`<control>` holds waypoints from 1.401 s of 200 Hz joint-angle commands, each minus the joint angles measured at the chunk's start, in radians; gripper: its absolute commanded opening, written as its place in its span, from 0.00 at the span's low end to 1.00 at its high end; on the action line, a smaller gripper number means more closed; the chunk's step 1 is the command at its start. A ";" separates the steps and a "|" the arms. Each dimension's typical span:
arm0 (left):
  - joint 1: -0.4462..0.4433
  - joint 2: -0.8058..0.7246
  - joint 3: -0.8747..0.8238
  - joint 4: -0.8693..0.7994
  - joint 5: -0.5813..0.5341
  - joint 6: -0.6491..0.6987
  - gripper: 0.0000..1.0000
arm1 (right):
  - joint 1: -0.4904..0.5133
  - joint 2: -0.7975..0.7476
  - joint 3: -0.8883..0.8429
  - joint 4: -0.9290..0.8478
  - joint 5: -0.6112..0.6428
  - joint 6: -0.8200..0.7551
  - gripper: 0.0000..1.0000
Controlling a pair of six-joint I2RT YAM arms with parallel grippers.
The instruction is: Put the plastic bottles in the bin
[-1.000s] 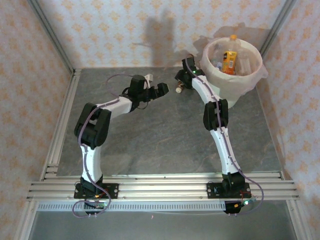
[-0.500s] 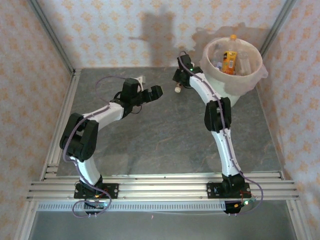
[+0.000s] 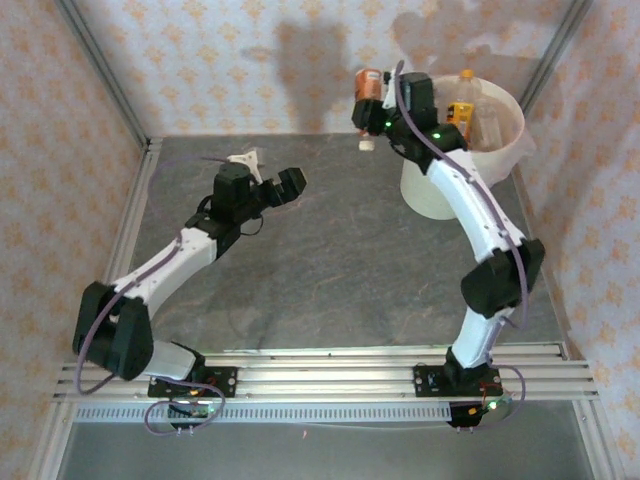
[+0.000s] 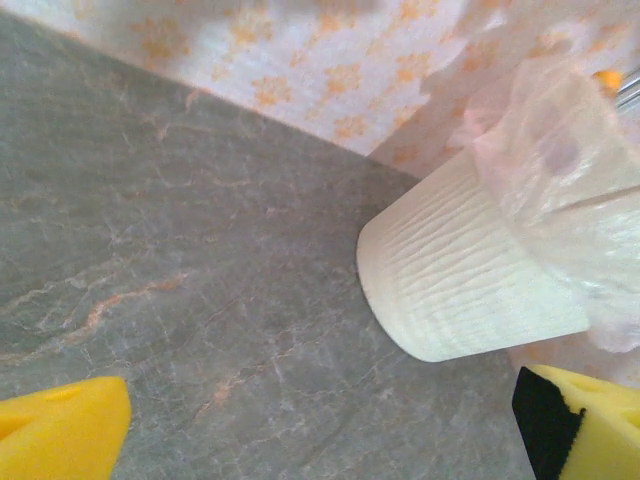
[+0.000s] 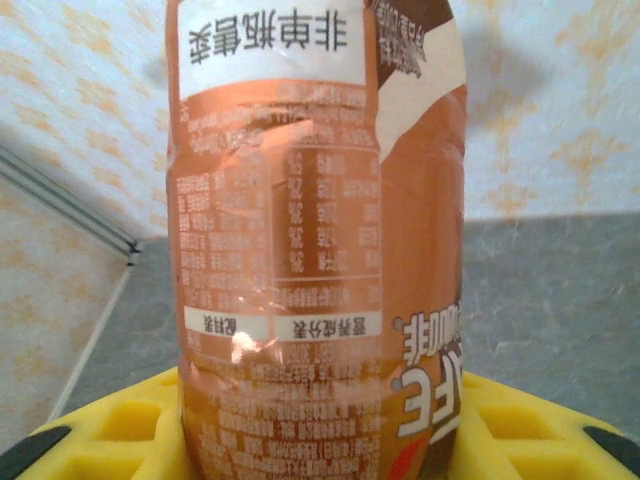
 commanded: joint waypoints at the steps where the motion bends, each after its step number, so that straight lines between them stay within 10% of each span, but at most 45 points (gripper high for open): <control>1: -0.003 -0.095 -0.033 -0.056 -0.071 0.016 1.00 | -0.046 -0.081 0.018 -0.105 0.014 -0.070 0.47; 89: -0.002 -0.243 -0.110 -0.124 -0.182 0.034 1.00 | -0.396 -0.053 0.226 -0.297 0.048 -0.046 0.50; 176: -0.002 -0.261 -0.133 -0.151 -0.223 0.044 1.00 | -0.453 0.153 0.419 -0.434 0.267 0.235 0.65; 214: -0.001 -0.270 -0.138 -0.163 -0.243 0.056 1.00 | -0.454 0.101 0.387 -0.436 0.294 0.256 0.90; 280: -0.002 -0.252 -0.145 -0.138 -0.259 0.037 1.00 | -0.453 -0.060 0.204 -0.292 0.336 0.173 0.99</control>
